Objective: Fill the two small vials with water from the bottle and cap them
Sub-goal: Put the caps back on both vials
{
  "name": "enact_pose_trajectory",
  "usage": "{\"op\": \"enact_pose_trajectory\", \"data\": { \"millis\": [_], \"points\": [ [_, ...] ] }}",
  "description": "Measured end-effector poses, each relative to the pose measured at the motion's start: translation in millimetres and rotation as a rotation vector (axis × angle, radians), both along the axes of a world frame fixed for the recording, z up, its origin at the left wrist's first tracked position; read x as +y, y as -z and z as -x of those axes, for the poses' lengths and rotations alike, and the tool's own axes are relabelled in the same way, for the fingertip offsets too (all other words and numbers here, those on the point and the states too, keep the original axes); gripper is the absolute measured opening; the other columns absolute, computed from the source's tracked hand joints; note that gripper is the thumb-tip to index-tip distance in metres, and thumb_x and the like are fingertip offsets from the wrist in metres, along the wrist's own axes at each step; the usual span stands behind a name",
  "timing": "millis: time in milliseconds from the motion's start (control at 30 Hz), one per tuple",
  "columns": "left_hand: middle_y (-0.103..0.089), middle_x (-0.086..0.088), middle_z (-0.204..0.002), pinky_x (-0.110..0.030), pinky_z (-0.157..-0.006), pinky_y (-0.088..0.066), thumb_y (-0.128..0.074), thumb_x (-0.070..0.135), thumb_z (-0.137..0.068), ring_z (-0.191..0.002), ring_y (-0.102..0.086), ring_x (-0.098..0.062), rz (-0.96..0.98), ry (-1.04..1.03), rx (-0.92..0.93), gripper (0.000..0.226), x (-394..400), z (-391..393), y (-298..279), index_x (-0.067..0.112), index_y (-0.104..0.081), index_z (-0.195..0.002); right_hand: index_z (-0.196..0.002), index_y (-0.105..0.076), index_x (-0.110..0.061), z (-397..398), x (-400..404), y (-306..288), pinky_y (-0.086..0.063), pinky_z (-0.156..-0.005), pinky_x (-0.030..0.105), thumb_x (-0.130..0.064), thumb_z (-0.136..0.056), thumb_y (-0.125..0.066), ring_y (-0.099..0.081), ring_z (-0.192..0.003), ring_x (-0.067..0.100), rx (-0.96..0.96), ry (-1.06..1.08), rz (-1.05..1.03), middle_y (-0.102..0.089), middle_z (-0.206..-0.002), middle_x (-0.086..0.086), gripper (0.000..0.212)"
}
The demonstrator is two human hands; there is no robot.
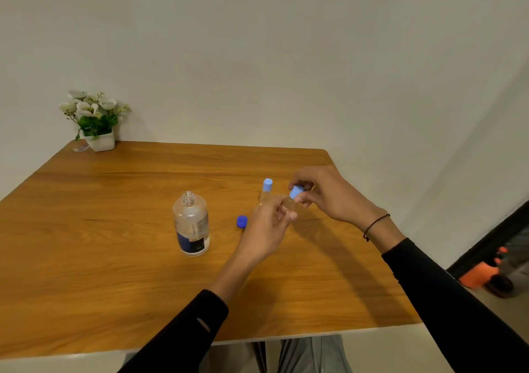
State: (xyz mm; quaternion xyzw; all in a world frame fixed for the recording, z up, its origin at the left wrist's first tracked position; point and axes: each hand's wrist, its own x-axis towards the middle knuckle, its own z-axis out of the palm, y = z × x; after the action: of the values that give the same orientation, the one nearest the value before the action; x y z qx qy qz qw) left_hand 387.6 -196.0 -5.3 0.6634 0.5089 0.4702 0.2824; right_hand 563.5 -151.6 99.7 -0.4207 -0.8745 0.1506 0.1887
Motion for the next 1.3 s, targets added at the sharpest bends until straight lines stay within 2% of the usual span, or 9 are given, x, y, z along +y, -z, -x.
{"op": "enact_pose_trajectory", "data": {
  "millis": [100,300,467,567,700,933,1033,1133,1300],
  "points": [
    [-0.070,0.000,-0.089,-0.038,-0.072,-0.058,-0.072,0.020,-0.098,-0.084,-0.065,-0.013,0.003,-0.034,-0.103,0.019,1,-2,2,0.026,-0.075,-0.116,-0.100,-0.072,-0.015,-1,-2,-1,-0.056,-0.063,0.035,-0.024,-0.097,-0.078,-0.063,-0.066,0.007,-0.059,0.012,-0.084,-0.065,-0.078,-0.006,0.011],
    [-0.076,-0.002,-0.091,-0.015,-0.074,-0.053,-0.075,0.017,-0.096,-0.087,-0.067,-0.009,0.016,-0.008,-0.123,0.016,3,-2,10,0.020,-0.076,-0.111,-0.104,-0.048,-0.031,-2,-5,4,-0.049,-0.063,0.035,-0.034,-0.108,-0.058,-0.054,-0.078,0.017,-0.333,-0.155,-0.266,-0.053,-0.093,-0.012,0.011],
    [-0.073,-0.002,-0.086,-0.022,-0.068,-0.057,-0.071,0.015,-0.097,-0.075,-0.066,-0.002,0.032,0.012,-0.113,0.011,6,-4,21,0.024,-0.072,-0.103,-0.093,-0.040,-0.030,5,3,10,-0.045,-0.055,0.040,-0.032,-0.109,-0.053,-0.055,-0.066,0.023,-0.515,-0.128,-0.312,-0.056,-0.082,-0.007,0.021],
    [-0.076,0.005,-0.095,-0.017,-0.076,-0.052,-0.072,0.020,-0.096,-0.092,-0.070,-0.006,0.030,-0.005,-0.094,0.018,9,-5,26,0.027,-0.073,-0.112,-0.093,-0.046,-0.030,5,9,15,-0.049,-0.057,0.041,-0.038,-0.109,-0.055,-0.056,-0.068,0.019,-0.419,-0.101,-0.239,-0.061,-0.083,-0.007,0.020],
    [-0.068,0.012,-0.121,-0.038,-0.087,-0.060,-0.084,0.033,-0.087,-0.105,-0.066,-0.014,0.036,-0.048,-0.007,0.045,17,3,25,0.031,-0.070,-0.130,-0.096,-0.057,-0.023,-2,19,27,-0.037,-0.057,0.029,-0.038,-0.104,-0.066,-0.052,-0.069,0.009,-0.200,-0.015,-0.091,-0.059,-0.080,-0.009,0.019],
    [-0.056,0.007,-0.133,-0.015,-0.069,-0.044,-0.085,0.033,-0.086,-0.082,-0.064,-0.002,0.122,-0.431,0.075,0.072,35,15,21,0.028,-0.048,-0.147,-0.092,-0.064,-0.013,-7,45,60,-0.036,-0.057,0.023,-0.028,-0.098,-0.076,-0.052,-0.065,0.010,0.085,0.233,0.017,-0.065,-0.076,-0.001,0.020],
    [-0.066,0.003,-0.128,-0.031,-0.087,-0.056,-0.086,0.038,-0.085,-0.098,-0.068,-0.011,0.201,-0.472,0.059,0.082,54,13,14,0.023,-0.044,-0.154,-0.087,-0.058,-0.020,-5,50,79,-0.039,-0.058,0.024,-0.028,-0.095,-0.080,-0.053,-0.065,0.011,0.132,0.269,0.103,-0.062,-0.076,-0.003,0.024],
    [-0.077,0.003,-0.113,-0.041,-0.091,-0.060,-0.087,0.038,-0.083,-0.101,-0.073,-0.016,0.253,-0.454,0.099,0.063,75,14,13,0.020,-0.063,-0.139,-0.097,-0.061,-0.024,-9,54,100,-0.051,-0.065,0.036,-0.035,-0.089,-0.083,-0.061,-0.072,0.016,0.155,0.258,0.219,-0.067,-0.083,-0.001,0.026],
    [-0.079,0.004,-0.103,-0.038,-0.083,-0.060,-0.086,0.032,-0.086,-0.091,-0.074,-0.014,0.219,-0.401,0.150,0.035,98,10,25,0.019,-0.077,-0.117,-0.105,-0.065,-0.021,-10,65,128,-0.049,-0.067,0.032,-0.034,-0.094,-0.079,-0.057,-0.073,0.009,0.265,0.319,0.182,-0.066,-0.084,-0.004,0.021]
  ]
}}
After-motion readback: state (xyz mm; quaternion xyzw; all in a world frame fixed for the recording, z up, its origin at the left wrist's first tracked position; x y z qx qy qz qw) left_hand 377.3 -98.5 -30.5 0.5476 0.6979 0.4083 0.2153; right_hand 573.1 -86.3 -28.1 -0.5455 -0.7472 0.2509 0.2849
